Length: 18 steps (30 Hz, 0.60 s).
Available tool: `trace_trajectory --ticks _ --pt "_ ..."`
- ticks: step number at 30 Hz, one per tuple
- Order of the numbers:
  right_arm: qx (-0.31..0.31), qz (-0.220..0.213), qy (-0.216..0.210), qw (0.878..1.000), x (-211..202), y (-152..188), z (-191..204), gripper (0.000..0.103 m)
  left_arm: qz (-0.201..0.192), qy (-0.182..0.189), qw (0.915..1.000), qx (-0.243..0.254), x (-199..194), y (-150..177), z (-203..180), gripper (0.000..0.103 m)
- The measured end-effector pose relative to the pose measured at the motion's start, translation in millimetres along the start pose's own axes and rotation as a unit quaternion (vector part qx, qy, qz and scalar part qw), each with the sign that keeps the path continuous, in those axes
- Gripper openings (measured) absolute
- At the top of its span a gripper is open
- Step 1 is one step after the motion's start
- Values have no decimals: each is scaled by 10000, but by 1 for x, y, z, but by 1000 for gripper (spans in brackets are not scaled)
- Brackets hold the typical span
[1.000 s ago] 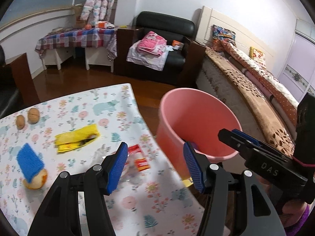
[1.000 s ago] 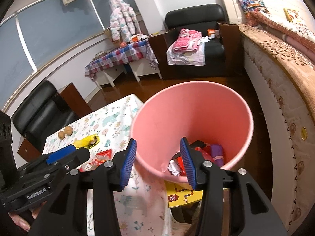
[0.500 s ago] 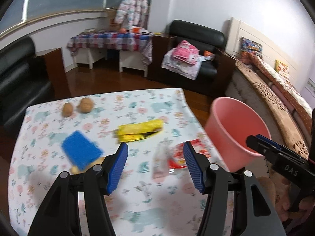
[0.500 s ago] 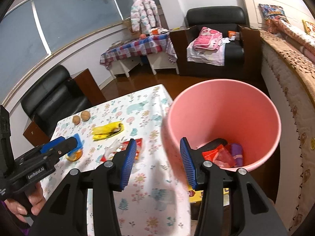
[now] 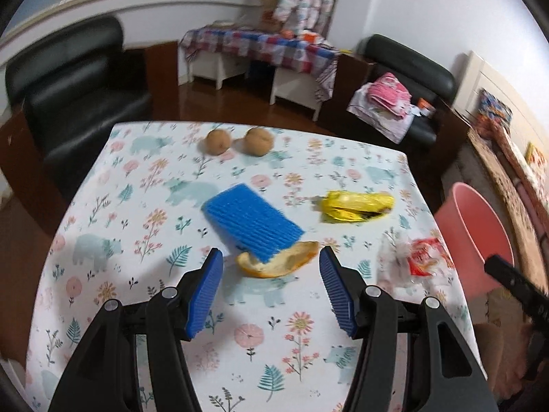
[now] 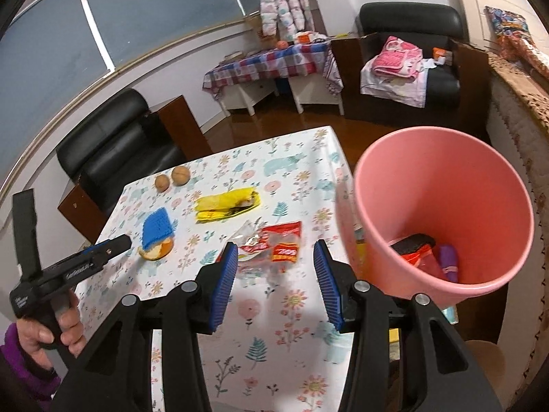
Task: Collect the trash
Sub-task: 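Grasp the blue foam net with the left gripper while the right returns to the table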
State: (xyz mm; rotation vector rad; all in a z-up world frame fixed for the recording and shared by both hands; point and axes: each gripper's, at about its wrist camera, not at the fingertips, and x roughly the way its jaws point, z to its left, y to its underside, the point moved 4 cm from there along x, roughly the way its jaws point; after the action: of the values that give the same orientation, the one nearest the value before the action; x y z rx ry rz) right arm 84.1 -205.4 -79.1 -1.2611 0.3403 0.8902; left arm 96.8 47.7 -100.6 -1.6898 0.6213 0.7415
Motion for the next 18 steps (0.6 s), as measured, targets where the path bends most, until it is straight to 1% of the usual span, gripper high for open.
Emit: trace_trajectory --ticks 3,5,8,11,14,18 --pt "-20 60 -32 10000 5 0 5 47 108 25 9997 -205 10 -5 6 58" --pt "28 84 -51 9999 8 -1 6 47 171 -58 9994 -312 18 -9 9 58" --pt "141 116 -72 9998 14 -6 6 47 357 -114 9976 -583 36 -15 15 58" --pt "108 164 -125 9997 22 -11 8 47 541 -125 9954 -785 54 -18 19 58" --pt "6 185 -145 9997 31 -19 13 47 694 -114 9929 -956 68 -21 20 58" --pt "-254 352 -352 9984 49 -31 26 47 760 -98 9910 -1095 81 -25 20 56"
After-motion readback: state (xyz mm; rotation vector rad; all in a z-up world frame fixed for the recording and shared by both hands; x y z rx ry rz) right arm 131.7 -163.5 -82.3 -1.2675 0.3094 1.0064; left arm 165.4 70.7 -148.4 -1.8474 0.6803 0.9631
